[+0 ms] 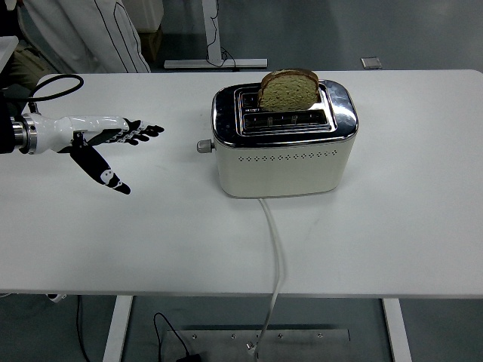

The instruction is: Press down toaster

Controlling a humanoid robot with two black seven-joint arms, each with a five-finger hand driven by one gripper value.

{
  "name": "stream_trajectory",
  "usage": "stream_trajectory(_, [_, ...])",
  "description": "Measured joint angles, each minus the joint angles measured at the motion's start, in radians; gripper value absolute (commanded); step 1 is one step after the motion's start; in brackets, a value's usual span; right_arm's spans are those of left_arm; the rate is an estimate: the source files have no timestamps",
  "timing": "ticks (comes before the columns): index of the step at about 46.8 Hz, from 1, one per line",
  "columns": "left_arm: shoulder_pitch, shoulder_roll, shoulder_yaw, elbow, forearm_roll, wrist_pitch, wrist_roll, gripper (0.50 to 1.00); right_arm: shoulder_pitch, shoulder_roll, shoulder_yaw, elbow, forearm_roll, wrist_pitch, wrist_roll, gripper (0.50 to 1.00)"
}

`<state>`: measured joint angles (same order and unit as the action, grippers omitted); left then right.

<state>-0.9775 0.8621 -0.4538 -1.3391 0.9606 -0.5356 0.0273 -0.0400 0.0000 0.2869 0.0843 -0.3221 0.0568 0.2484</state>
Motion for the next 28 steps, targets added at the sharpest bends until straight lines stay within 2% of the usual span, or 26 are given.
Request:
stream_trajectory(13, [-0.050, -0.051, 0.037, 0.003, 0.053, -0.001, 0.000, 1.000, 0.000, 0.000, 0.000, 0.000, 0.000, 0.000, 0.000, 0.998])
stream_trajectory(22, [-0.053, -0.094, 0.038, 0.013, 0.055, 0.001, 0.001, 1.000, 0.000, 0.000, 0.000, 0.000, 0.000, 0.000, 0.000, 0.998])
stream_trajectory(28, [-0.052, -0.102, 0.038, 0.014, 0.055, 0.002, 0.019, 1.000, 0.000, 0.000, 0.000, 0.000, 0.000, 0.000, 0.000, 0.998])
